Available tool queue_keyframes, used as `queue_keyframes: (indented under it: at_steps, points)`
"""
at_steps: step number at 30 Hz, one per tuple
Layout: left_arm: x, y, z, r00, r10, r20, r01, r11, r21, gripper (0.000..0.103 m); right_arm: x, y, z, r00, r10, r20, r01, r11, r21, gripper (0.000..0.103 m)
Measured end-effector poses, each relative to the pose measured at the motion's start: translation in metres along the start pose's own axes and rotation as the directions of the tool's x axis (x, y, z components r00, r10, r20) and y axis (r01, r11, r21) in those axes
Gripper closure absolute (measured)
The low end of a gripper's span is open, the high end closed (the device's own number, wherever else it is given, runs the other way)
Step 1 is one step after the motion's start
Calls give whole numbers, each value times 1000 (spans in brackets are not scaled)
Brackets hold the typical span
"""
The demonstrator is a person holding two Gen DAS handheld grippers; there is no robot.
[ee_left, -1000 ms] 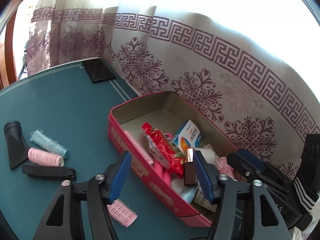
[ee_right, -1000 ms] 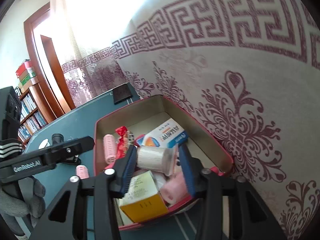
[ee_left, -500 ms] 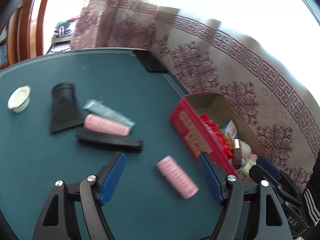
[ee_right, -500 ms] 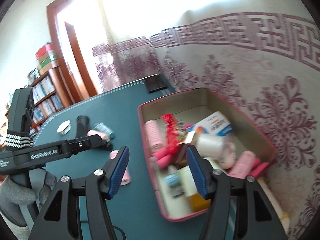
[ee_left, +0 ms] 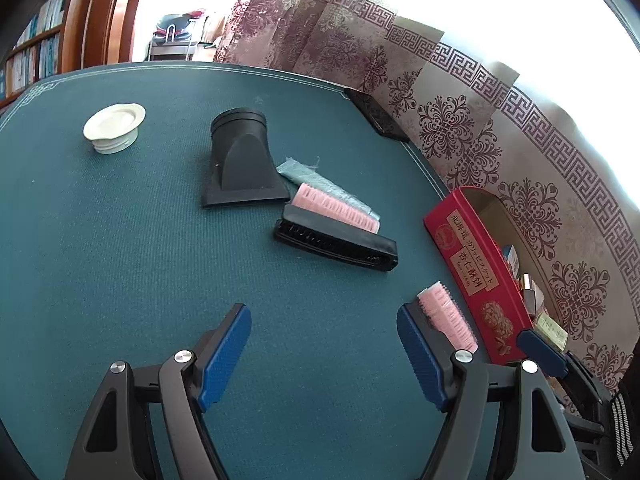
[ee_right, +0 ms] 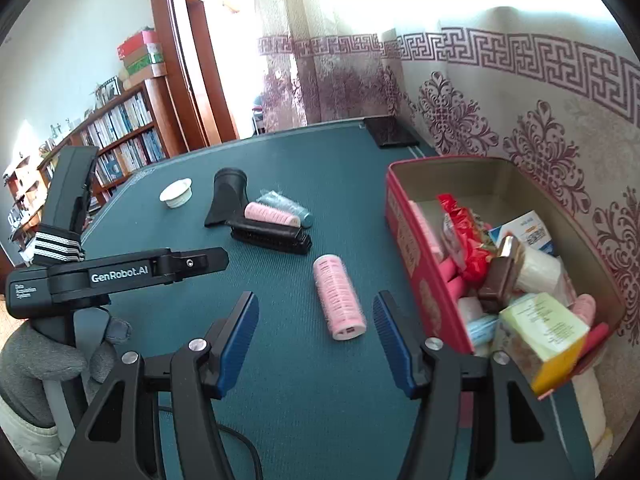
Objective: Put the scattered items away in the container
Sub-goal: 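Move the left gripper to the black brush while the right gripper approaches the pink curler on the table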
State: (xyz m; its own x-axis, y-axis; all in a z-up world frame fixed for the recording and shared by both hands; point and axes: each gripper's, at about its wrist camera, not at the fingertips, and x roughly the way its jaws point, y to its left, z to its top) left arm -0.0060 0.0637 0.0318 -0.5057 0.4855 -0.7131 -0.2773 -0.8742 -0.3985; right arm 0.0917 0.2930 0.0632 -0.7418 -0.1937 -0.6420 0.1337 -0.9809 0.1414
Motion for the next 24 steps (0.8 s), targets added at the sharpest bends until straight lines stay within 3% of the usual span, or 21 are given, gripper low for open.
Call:
queue_keyframes:
  at_steps: [12, 24]
  points:
    - [1, 21, -1, 1000, -9, -12, 8, 999, -45, 26, 42, 1, 5, 993, -84, -88, 83, 996, -17, 39]
    - [13, 17, 3, 999, 15, -32, -16, 999, -32, 26, 70, -10, 3, 986, -59, -158, 64, 998, 22, 39]
